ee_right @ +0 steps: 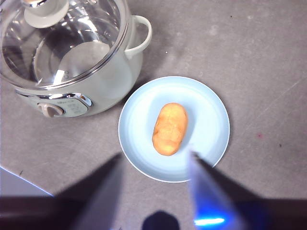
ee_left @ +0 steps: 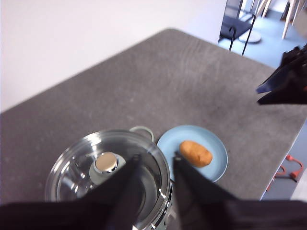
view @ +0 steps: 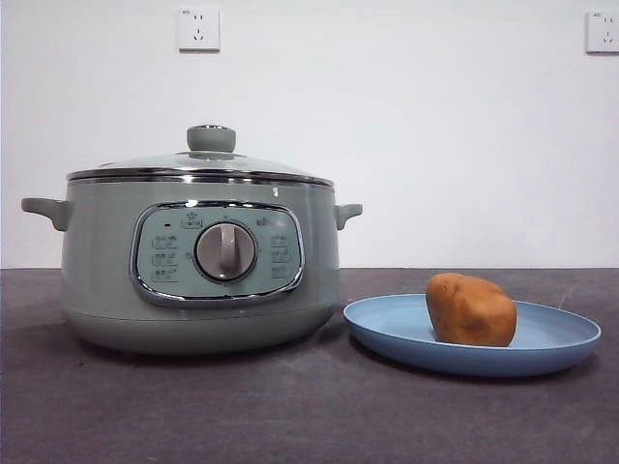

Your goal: Take the potato out from the steamer,put the potato on the plate,close the lid

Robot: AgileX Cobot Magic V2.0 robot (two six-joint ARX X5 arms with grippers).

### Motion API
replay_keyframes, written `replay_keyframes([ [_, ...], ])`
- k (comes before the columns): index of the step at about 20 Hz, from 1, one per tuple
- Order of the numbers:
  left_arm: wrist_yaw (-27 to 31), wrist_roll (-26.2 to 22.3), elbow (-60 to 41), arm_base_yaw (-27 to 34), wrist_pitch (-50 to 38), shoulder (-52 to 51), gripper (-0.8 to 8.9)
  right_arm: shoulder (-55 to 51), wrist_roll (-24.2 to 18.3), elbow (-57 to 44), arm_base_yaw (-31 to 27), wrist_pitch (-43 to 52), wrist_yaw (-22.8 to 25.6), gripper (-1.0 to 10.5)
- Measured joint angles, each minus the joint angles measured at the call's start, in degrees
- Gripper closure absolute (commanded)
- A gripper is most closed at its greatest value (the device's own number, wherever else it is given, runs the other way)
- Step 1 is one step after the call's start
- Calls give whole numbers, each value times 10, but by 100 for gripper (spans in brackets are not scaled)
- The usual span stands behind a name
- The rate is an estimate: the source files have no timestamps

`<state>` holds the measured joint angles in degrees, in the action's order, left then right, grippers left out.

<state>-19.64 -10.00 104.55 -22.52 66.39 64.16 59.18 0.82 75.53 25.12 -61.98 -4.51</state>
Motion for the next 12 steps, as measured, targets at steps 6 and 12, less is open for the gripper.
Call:
replay_keyframes([
  [6,0,3,-1,0,0,21,817,0,-1,0,0,0,1,947],
  [12,0,17,-1,0,0,35,817,0,1,0,0,0,2,947],
])
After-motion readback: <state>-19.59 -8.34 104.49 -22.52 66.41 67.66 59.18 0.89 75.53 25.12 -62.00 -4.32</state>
